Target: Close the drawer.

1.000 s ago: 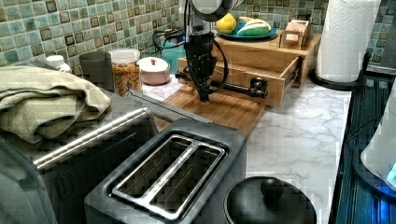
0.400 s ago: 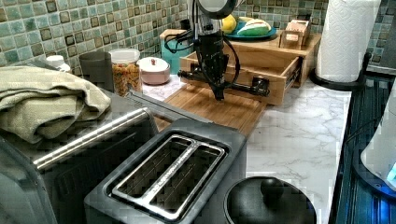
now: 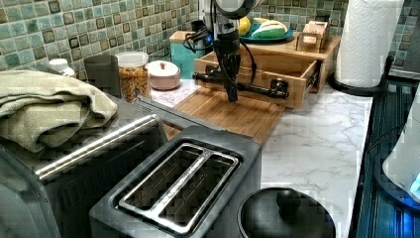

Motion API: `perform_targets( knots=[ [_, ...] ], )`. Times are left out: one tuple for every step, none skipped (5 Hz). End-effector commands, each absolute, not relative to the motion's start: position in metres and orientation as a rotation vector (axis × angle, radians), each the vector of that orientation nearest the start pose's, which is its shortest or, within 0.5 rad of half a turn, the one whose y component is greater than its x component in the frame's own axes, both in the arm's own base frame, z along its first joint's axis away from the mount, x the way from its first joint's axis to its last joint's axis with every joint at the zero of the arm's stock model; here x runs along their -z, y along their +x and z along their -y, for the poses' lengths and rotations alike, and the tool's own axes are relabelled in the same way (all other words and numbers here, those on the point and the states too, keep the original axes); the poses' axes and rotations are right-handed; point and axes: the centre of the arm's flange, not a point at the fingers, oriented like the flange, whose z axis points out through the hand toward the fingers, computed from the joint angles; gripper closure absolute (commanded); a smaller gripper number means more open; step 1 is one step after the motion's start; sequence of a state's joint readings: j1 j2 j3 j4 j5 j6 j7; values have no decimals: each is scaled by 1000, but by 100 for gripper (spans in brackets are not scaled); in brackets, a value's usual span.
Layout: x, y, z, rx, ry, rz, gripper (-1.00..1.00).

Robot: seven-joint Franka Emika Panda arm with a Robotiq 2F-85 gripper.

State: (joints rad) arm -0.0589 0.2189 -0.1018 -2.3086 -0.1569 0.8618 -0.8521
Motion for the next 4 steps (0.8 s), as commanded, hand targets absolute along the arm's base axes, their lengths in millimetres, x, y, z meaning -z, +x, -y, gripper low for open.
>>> perform_targets(
  knots=[
    [-300,435,333,130,-3247,-480,100],
    [-300,431,375,150,-3271,-436,100],
    [-295,426,397,184,-3277,-429,100],
    [-292,428,403,243,-3290,-425,100]
  ],
)
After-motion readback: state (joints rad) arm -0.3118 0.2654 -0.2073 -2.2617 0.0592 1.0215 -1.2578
